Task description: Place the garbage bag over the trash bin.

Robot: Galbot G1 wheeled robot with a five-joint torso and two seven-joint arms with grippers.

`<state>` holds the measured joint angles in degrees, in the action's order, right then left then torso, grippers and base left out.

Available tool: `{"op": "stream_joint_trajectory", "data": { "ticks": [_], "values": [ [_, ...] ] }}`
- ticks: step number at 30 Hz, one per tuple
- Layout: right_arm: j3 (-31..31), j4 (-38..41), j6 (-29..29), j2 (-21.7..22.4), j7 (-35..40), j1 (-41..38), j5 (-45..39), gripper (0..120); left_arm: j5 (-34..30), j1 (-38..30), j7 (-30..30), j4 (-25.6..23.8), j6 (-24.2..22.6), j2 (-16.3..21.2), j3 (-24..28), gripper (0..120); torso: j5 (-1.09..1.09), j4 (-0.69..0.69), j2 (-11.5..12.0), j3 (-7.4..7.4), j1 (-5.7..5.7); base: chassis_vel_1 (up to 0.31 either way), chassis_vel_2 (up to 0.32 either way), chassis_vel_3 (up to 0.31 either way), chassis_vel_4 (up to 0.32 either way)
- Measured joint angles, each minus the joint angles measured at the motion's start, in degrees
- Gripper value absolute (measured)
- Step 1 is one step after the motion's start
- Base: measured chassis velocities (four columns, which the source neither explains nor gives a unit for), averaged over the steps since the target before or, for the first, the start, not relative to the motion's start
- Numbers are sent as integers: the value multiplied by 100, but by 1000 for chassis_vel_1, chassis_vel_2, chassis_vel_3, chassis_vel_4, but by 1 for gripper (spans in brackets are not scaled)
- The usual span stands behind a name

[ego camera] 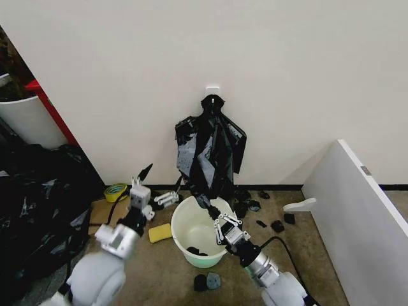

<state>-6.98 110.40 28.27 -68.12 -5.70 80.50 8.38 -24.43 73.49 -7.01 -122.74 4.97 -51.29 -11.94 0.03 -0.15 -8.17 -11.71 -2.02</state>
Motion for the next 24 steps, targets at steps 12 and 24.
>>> {"op": "stream_joint_trajectory", "data": {
  "ticks": [12,24],
  "values": [
    [-62,4,15,-59,-41,53,13,0,-181,-1716,-399,666,-359,-182,1184,97,1,-1,0,0,0,0,0,0,0],
    [-83,-51,16,-61,-19,31,-2,0,-270,-1811,-646,659,-502,-240,1202,55,1,0,0,1,1,0,0,0,0]
  ]
}}
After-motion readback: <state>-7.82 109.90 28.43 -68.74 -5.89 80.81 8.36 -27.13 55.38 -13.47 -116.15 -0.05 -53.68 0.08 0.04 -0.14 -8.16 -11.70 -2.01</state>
